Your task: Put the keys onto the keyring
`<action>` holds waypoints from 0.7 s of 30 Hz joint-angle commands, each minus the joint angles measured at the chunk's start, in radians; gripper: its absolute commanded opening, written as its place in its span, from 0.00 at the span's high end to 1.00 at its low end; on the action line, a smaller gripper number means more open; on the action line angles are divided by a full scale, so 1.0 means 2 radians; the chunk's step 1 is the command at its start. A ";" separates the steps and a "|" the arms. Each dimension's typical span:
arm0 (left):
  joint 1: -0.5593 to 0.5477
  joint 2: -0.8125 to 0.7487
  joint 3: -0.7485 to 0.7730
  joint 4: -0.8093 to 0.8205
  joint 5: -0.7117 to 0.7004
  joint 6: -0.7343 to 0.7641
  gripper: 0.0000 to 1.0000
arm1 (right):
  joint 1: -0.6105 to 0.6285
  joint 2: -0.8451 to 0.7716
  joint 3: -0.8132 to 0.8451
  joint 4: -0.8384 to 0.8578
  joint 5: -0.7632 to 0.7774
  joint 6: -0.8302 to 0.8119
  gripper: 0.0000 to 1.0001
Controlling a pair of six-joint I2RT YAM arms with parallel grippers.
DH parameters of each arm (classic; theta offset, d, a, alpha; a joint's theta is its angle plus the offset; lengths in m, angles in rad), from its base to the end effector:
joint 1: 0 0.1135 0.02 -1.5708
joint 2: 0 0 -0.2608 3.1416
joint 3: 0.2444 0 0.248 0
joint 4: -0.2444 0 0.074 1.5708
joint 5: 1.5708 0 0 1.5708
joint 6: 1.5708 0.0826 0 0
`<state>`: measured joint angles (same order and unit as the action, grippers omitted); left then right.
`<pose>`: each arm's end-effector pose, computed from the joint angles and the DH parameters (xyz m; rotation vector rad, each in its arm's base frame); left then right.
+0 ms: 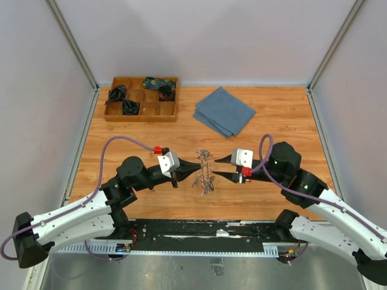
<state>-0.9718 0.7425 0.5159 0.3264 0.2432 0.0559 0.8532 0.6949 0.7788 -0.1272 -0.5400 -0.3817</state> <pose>0.1128 -0.2005 0.3096 0.9313 1.2299 -0.9145 0.0990 0.1780 0.3542 -1.2813 1.0668 0.7942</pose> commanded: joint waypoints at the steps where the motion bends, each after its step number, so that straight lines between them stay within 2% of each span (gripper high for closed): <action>1: 0.002 0.014 0.054 -0.060 0.019 0.088 0.99 | 0.001 0.042 0.054 -0.056 -0.022 -0.007 0.62; 6: 0.002 0.040 0.091 -0.111 0.030 0.124 0.99 | 0.006 0.073 0.073 -0.074 -0.027 -0.011 0.62; 21: 0.003 0.064 0.122 -0.145 0.060 0.146 1.00 | 0.025 0.113 0.082 -0.066 -0.018 -0.029 0.72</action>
<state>-0.9718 0.8692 0.7071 0.0093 0.3275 0.3233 0.8822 0.9092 0.9012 -0.2649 -0.5728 -0.4156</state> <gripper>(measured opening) 0.011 0.291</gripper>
